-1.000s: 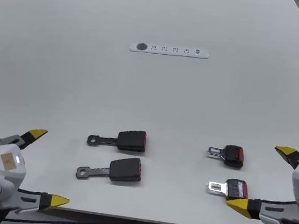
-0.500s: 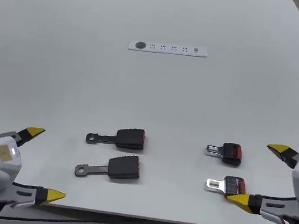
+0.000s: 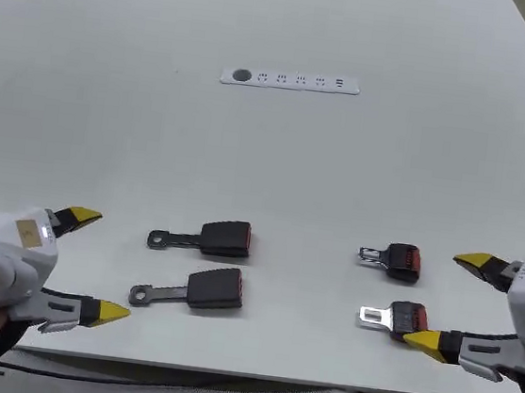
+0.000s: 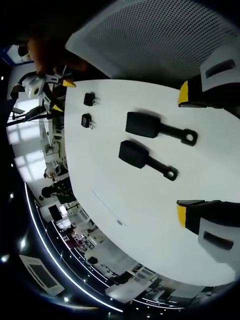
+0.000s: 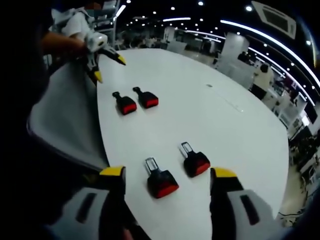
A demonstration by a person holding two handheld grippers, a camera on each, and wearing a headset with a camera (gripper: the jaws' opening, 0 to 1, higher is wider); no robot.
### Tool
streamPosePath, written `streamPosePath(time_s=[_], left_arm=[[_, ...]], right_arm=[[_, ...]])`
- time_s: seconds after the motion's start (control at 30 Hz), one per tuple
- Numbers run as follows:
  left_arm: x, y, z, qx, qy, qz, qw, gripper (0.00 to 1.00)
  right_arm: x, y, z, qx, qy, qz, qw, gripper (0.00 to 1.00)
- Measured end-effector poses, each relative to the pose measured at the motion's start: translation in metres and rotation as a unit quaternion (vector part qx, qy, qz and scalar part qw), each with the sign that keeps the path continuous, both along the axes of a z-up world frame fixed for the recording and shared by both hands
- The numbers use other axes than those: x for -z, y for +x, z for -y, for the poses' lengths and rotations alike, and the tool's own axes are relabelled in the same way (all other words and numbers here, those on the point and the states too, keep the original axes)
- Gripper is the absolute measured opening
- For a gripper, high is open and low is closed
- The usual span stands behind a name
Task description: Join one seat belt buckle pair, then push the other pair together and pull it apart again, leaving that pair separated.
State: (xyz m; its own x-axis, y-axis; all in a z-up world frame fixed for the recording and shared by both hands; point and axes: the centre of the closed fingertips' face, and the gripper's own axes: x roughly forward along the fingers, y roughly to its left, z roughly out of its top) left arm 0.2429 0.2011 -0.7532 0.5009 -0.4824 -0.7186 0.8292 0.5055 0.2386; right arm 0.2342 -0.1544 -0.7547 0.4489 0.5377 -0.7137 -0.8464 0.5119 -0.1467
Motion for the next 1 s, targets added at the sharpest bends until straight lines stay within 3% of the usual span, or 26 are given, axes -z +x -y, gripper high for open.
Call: streamPosePath(time_s=[0.2,0.27,0.5,0.63,0.77,1.0], left_arm=[[0.014,0.001,0.022,0.031,0.004,-0.026,0.9992,0.66],[0.02,0.002,0.027,0.034,0.014,-0.032,0.9988,0.66],[0.039,0.002,0.046,0.061,0.013,-0.059,0.9963,0.61],[0.049,0.006,0.054,0.069,0.024,-0.067,0.9951,0.6],[0.055,0.01,0.064,0.077,0.02,-0.078,0.9937,0.55],[0.069,0.006,0.08,0.107,0.024,-0.106,0.9884,0.52]], right_arm=[[0.008,-0.004,-0.004,-0.028,-0.014,-0.012,0.9994,0.57],[0.012,-0.004,-0.005,-0.041,-0.023,-0.012,0.9988,0.56],[0.026,-0.006,-0.009,-0.083,-0.045,-0.026,0.9952,0.47],[0.035,-0.003,-0.009,-0.094,-0.053,-0.029,0.9937,0.48],[0.042,-0.003,-0.007,-0.106,-0.064,-0.034,0.9917,0.46],[0.059,-0.006,-0.001,-0.127,-0.086,-0.062,0.9863,0.41]])
